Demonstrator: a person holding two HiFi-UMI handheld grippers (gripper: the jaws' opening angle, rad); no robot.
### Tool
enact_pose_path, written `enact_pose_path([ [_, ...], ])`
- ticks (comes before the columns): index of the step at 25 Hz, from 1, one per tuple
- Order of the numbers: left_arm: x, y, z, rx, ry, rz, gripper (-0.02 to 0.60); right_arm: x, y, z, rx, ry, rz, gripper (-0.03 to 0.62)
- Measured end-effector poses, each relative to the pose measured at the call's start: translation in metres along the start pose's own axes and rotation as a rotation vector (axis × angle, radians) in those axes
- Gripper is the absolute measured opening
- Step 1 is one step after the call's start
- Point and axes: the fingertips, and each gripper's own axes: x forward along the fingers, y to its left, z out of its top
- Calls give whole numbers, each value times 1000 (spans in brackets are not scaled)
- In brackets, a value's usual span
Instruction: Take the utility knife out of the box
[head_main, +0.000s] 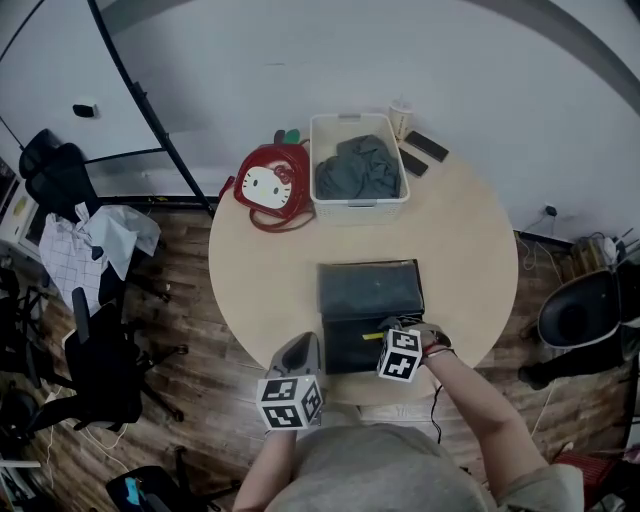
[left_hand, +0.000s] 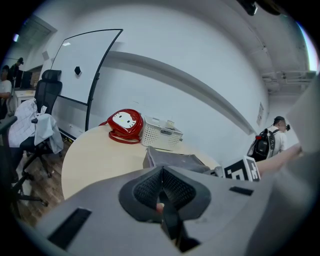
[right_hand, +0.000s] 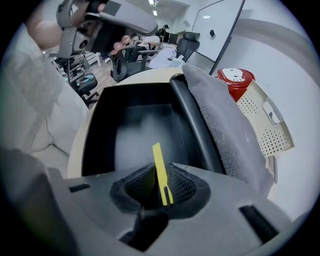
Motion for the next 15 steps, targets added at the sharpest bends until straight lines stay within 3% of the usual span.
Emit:
enact_pose_path([
  [7, 0, -4, 2, -1, -4, -6, 5, -3, 0, 1, -2, -3, 17, 46],
  [15, -8, -8, 0, 7, -17, 0, 5, -16, -1, 4, 96, -74, -41, 41],
])
